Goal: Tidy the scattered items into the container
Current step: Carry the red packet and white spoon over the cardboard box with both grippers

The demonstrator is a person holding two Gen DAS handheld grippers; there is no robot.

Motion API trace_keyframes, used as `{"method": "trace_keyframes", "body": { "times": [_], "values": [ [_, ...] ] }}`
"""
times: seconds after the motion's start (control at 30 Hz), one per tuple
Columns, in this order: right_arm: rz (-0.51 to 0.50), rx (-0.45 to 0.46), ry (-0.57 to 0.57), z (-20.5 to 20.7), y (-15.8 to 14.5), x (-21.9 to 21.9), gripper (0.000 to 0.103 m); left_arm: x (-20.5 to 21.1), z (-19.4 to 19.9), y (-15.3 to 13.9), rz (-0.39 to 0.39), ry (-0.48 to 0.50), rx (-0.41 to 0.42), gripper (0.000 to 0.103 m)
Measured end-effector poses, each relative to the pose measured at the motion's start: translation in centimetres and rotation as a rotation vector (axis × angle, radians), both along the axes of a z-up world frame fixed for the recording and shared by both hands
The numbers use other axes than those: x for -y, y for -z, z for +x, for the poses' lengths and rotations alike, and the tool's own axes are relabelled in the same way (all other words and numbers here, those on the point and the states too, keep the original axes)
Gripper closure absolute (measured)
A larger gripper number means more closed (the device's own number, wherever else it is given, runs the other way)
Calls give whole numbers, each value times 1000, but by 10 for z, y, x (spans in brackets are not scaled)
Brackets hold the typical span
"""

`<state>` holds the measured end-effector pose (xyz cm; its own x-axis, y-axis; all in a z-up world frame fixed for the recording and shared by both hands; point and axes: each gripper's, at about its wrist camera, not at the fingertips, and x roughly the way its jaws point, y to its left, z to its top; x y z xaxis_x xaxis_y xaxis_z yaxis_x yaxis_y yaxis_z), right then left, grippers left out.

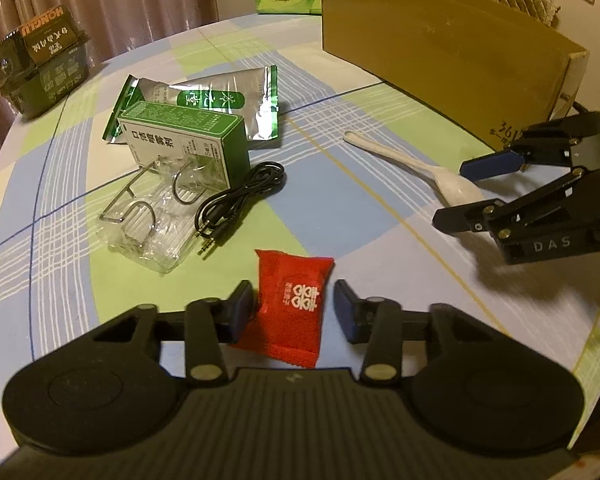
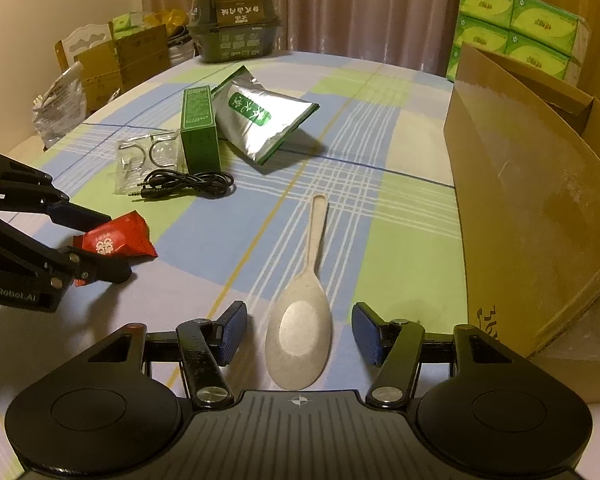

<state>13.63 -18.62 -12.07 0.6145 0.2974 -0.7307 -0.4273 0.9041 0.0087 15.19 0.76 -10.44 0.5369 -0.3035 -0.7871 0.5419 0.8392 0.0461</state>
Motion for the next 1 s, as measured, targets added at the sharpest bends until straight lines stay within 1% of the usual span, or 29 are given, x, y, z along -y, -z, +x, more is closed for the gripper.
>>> {"method": "trace_keyframes", "body": {
  "times": [0.03, 0.17, 0.4, 0.43, 0.47, 0.5, 0.63, 0.87, 1.0],
  "values": [
    [0, 0, 2, 0, 0, 0, 47, 0, 0, 0, 0, 0, 0, 73],
    [4, -1, 10, 0, 1, 1, 47, 1, 0, -1, 8, 11, 7, 76],
    [2, -3, 18, 1, 0, 0, 49, 5, 0, 0, 5, 17, 19, 77],
    [5, -4, 17, 1, 0, 0, 58, 5, 0, -1, 2, 16, 20, 77],
    [7, -2, 15, 1, 0, 0, 64, 5, 0, -1, 1, 15, 20, 77],
    [1, 2, 15, 1, -1, -1, 73, 5, 0, -1, 0, 15, 20, 77],
    [3, 3, 22, 0, -3, -2, 74, 5, 0, -1, -8, 14, 18, 77],
    [6, 52, 19, -6, -16, -1, 74, 4, 2, -5, -69, 3, 4, 78],
    [10, 71, 19, -8, -24, -2, 74, 3, 2, -7, -85, -6, 5, 78]
  ]
}}
